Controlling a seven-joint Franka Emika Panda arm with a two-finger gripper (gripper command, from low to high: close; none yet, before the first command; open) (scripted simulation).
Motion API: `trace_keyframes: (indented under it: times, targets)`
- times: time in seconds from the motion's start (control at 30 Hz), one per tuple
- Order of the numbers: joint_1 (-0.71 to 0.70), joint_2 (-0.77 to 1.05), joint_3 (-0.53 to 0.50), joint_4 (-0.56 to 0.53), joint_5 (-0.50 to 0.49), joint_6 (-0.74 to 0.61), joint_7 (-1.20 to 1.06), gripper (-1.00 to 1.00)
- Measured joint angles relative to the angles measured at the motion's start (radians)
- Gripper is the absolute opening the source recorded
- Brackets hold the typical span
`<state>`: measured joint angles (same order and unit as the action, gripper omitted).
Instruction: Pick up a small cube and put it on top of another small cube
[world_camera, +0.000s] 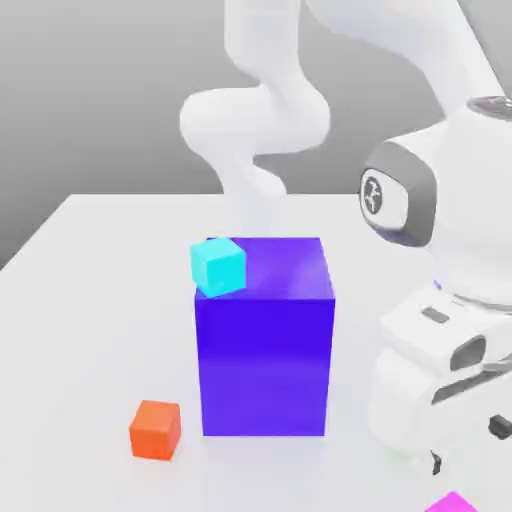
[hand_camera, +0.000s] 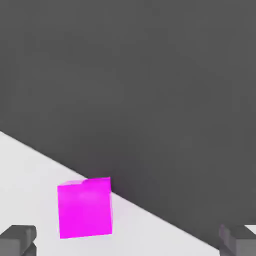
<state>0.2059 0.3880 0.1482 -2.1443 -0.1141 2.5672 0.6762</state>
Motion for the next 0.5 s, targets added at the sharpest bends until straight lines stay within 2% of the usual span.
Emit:
trace_keyframes:
  times: [0.17,0.2,0.4,0.5]
  targets:
    - [0.034,0.182,-0.022,0.036,-0.036,0.104,0.015,0.00]
    - [0.038,0.206,-0.027,0.042,-0.041,0.121,0.018,-1.00]
    - [0.040,0.217,-0.029,0.045,-0.043,0.130,0.019,-1.00]
    - [0.029,0.151,-0.014,0.029,-0.030,0.079,0.010,-1.00]
